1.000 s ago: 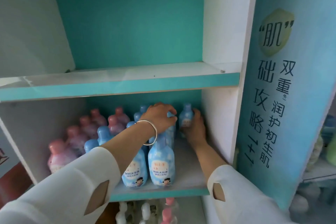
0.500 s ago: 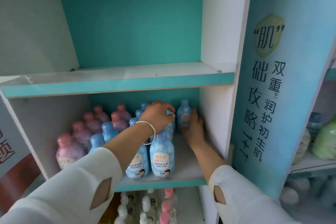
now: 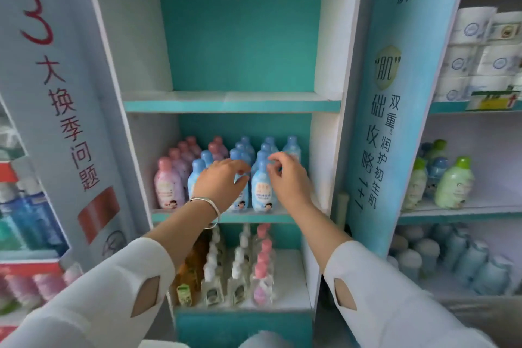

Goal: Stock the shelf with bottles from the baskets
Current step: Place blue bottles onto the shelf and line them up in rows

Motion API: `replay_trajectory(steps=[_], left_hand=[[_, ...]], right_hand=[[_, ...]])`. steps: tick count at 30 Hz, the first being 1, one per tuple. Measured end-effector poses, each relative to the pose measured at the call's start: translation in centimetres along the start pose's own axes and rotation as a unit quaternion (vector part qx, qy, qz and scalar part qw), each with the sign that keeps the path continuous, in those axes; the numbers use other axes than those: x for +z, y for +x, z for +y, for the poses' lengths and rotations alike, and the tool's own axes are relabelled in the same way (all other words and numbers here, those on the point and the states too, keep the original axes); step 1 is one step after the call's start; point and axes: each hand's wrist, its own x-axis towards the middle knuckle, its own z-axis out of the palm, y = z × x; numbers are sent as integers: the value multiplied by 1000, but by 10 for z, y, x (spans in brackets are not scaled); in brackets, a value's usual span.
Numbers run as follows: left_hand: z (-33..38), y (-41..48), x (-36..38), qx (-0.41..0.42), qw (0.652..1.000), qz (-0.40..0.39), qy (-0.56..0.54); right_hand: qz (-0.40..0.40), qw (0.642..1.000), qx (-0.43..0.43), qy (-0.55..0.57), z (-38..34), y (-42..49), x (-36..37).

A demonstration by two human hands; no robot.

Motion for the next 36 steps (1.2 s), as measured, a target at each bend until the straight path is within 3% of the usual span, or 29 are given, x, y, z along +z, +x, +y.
replay_trajectory(steps=[3,7,11,16,26,33,36], left_hand=[[-25,-41,-10,-48,999,-6,-19],[-69,-101,-16,-141,989,-32,-26],[-128,-170,0,-243,968,-56,-36],[-203,-246,29,-350,929,-115,-43],[-266,-278,123,-400,887,-219,-69],[-275,-305,212,-363,836,-399,-98],[-273,-318,244,-326,818,-465,-98]], right_hand=[[-61,997,-36,2,-28,-27,17],[-234,970,-62,-26,-51,-68,61],[-443,892,-74,-47,-60,-114,122],[-588,801,-70,-87,-56,-164,192],[-698,676,-125,-201,-19,-198,288],[-741,610,-146,-239,14,-198,315],[-742,604,-153,-246,24,-199,321]])
